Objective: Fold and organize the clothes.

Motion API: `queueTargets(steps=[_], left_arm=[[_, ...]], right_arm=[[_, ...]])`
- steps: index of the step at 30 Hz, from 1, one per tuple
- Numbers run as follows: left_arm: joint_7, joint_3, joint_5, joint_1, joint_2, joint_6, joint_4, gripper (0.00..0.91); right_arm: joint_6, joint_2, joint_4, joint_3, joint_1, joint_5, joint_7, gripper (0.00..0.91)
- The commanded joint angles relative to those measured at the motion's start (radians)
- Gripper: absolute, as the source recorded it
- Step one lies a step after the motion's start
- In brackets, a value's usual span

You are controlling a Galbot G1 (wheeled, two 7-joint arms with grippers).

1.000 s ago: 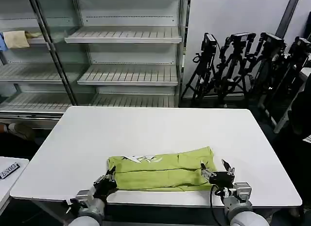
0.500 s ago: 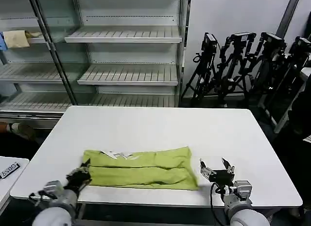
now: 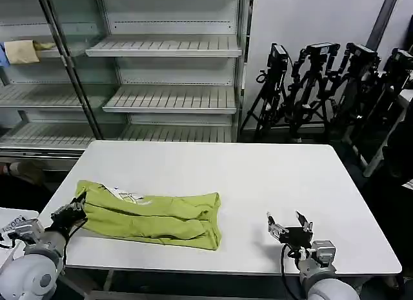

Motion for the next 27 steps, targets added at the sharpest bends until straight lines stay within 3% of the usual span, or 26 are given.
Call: queueTargets(steps=[1,11,27], left_arm=[[-0.034,0.042,-0.400,-0.040,-0.067,0.060,-0.153,0.020],[-0.061,0.164,-0.484,-0.137,-0.119,0.050,-0.218,0.020],[-0.066,0.490,-0.252,-0.246,-0.258,0.029,-0.118,0.020]], right_arm=[[0.001,-0.004,0.000,0.000,-0.009,0.000,0.001,0.907],[0.010,-0.006,-0.003,0.007,-0.040,-0.005,-0.007,0.907],[0.015,-0.003,-0.005,0.018,-0.043,-0.004,-0.009,0.907]])
